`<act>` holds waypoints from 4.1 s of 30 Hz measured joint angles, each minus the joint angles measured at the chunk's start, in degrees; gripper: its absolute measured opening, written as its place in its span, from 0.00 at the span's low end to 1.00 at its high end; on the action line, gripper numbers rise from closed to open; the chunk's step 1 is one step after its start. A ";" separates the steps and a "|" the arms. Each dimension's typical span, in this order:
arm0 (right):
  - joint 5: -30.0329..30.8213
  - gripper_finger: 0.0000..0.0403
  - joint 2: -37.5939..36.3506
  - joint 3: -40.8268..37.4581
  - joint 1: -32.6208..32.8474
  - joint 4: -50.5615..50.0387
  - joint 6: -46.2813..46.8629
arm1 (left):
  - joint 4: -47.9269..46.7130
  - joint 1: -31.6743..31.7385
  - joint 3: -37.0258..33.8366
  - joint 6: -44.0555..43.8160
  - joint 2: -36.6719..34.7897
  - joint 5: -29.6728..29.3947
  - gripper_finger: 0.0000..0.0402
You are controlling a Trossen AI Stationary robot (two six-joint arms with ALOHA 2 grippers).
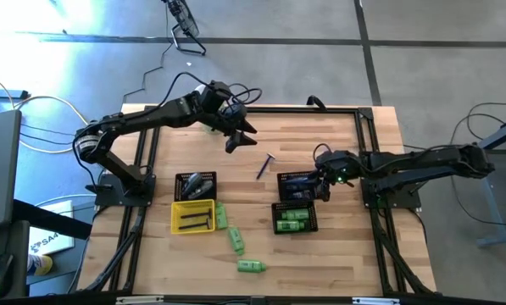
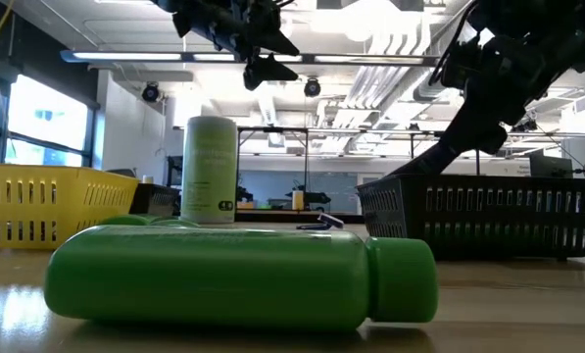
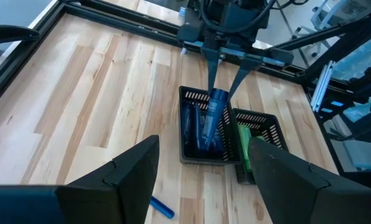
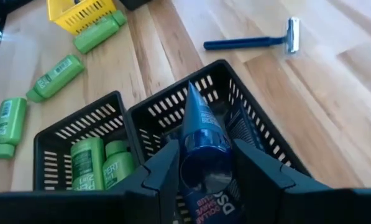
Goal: Pick & Place Travel size toiletries
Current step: Put the blue shave cream tub into the top right black bin, then put the blue razor into the yellow bin
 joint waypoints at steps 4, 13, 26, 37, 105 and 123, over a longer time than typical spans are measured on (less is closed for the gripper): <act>-0.21 0.32 0.00 -0.37 -0.02 -0.13 2.28 | 0.01 -0.02 -0.02 -0.02 0.00 -0.71 0.61; 1.82 0.37 0.00 -0.38 -0.01 -0.33 2.08 | -1.06 -0.02 -0.02 0.00 0.02 -0.82 0.61; 2.35 0.45 -0.02 -0.38 -0.01 0.02 0.97 | -1.29 -0.01 -0.04 -0.02 0.02 -0.97 0.61; 4.77 0.46 -0.04 -0.38 -0.02 16.30 -11.56 | -1.28 0.00 -0.04 -0.02 0.02 -0.95 0.61; -10.64 0.01 -4.09 -0.36 -24.20 24.87 -31.19 | -9.80 -10.97 -0.07 -19.05 14.21 -28.75 0.61; -10.61 0.01 -4.09 -0.36 -24.20 25.53 -32.10 | -8.02 -15.99 -0.07 -26.05 20.16 -41.22 0.61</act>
